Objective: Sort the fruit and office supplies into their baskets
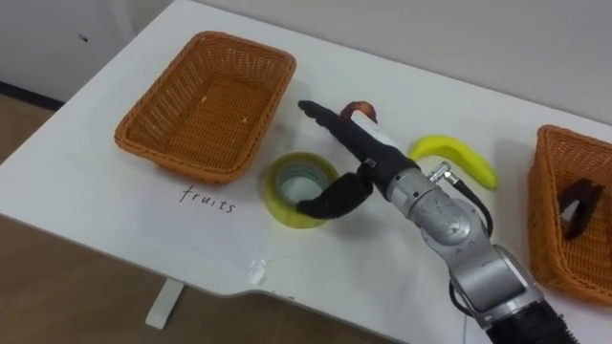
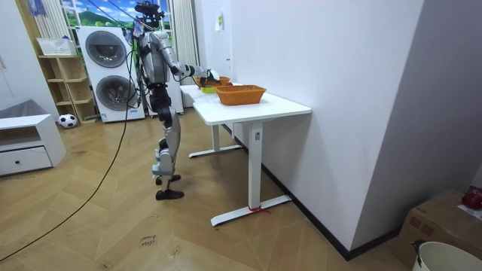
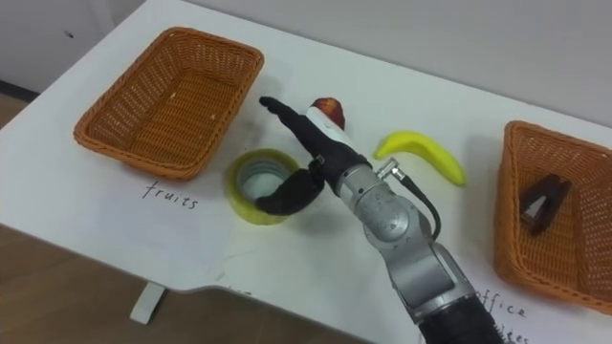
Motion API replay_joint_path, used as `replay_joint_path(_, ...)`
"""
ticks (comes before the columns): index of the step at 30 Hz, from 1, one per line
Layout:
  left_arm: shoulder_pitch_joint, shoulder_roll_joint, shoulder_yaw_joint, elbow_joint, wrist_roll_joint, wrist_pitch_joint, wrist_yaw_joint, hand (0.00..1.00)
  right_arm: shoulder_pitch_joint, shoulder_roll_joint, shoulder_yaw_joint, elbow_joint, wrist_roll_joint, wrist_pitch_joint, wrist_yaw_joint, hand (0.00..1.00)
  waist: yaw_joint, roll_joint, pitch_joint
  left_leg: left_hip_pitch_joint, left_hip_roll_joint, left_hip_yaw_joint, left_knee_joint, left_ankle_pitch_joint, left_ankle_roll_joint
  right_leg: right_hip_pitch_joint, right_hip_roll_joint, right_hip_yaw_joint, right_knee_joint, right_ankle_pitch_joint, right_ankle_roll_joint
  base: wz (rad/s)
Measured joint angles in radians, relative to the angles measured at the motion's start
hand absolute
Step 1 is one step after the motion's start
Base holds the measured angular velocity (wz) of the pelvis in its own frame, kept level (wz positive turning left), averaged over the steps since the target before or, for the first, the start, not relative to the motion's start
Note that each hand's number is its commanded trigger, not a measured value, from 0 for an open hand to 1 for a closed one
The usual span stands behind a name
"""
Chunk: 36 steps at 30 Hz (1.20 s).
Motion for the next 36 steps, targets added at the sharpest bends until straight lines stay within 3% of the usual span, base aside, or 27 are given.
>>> replay_joint_path(10,0.0,-0.007,-0.01,-0.003,-0.001,-0.012,0.0,0.0,0.0,0.006,-0.056,-0.015,0.003,-0.004,-0.041,0.0,-0.016,0.024,-0.0092,0.005,0.0,0.001,-0.003,0.0,0.0,0.001,0.0,0.001,0.0,0.0,0.0,0.0)
replay_joint_path(22,0.016,-0.007,-0.008,-0.001,0.001,-0.008,-0.001,0.0,0.0,0.007,-0.055,0.029,-0.024,-0.001,-0.042,0.0,-0.005,0.015,-0.0138,0.005,-0.001,-0.002,-0.001,0.001,0.0,0.002,-0.001,-0.001,0.0,0.0,0.0,0.0)
replay_joint_path(27,0.014,-0.001,-0.008,0.01,0.001,-0.003,0.0,0.0,-0.001,0.009,-0.055,0.054,0.014,-0.002,-0.059,0.0,-0.001,0.005,-0.012,0.008,-0.001,-0.006,0.0,0.003,0.0,0.009,-0.001,-0.004,-0.001,0.0,0.0,0.02)
replay_joint_path(31,0.014,0.001,-0.008,0.016,0.001,0.003,0.0,0.0,-0.001,0.015,-0.055,0.076,0.014,0.001,-0.06,0.0,0.007,0.006,-0.0038,0.004,-0.002,-0.007,0.0,0.003,0.0,0.01,-0.001,-0.006,0.0,0.0,0.0,0.0)
replay_joint_path(36,0.013,0.001,-0.008,0.016,0.001,0.019,-0.001,0.0,-0.002,0.017,-0.055,0.076,0.014,0.001,-0.063,0.0,0.023,0.007,-0.0035,0.003,0.0,-0.009,-0.003,0.003,0.0,0.009,0.001,-0.01,0.0,0.0,0.0,0.01)
